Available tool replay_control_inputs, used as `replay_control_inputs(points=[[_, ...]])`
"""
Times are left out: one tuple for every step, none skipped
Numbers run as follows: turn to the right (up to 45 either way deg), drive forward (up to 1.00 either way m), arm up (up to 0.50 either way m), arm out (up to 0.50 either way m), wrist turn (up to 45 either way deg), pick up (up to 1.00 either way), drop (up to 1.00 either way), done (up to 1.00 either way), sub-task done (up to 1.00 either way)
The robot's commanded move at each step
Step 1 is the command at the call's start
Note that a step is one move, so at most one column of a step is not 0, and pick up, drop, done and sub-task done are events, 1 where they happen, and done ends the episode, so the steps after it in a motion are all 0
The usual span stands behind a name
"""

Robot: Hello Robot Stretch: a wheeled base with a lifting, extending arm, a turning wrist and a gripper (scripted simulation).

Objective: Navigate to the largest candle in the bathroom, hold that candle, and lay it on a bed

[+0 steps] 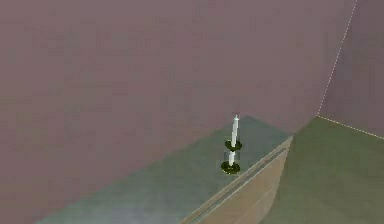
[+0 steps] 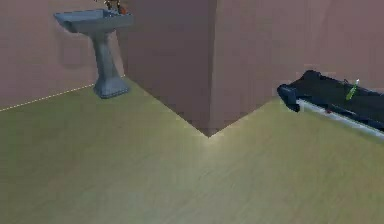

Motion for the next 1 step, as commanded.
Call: replay_control_inputs(points=[[-45.0, 0.00, 0.00, 0.00, 0.0, 0.00, 0.00, 0.00, 0.00]])
